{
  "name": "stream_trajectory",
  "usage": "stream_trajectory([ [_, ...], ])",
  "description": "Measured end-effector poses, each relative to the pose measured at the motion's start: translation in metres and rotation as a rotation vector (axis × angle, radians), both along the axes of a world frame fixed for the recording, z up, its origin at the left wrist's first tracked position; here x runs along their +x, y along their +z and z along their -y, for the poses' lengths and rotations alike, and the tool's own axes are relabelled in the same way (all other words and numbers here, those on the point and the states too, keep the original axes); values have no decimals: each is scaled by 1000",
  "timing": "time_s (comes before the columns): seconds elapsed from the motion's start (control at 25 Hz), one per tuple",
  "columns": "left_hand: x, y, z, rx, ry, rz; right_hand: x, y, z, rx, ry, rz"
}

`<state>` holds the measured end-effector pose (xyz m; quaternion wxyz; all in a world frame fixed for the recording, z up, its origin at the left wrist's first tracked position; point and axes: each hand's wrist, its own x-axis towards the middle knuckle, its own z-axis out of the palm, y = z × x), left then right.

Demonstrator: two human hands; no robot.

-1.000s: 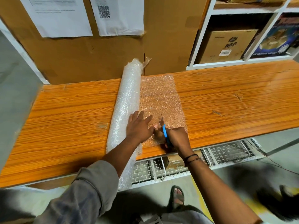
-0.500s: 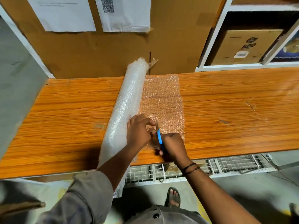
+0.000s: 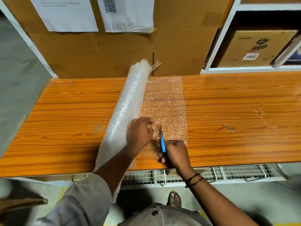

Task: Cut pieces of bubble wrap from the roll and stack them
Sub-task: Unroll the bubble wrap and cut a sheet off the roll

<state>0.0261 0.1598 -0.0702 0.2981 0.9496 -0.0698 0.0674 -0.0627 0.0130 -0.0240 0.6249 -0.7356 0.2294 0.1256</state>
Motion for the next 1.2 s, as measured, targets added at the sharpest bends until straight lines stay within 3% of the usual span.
stream_trajectory([
  [0.2, 19, 8, -14, 102, -192, -64, -2, 3, 1, 8, 32, -32],
  [0.44, 10, -9, -10, -44, -175, -26, 2, 0, -7, 12, 24, -10],
  [1.2, 4, -12, -11, -93, -199, 85, 17, -6, -12, 15, -52, -11],
])
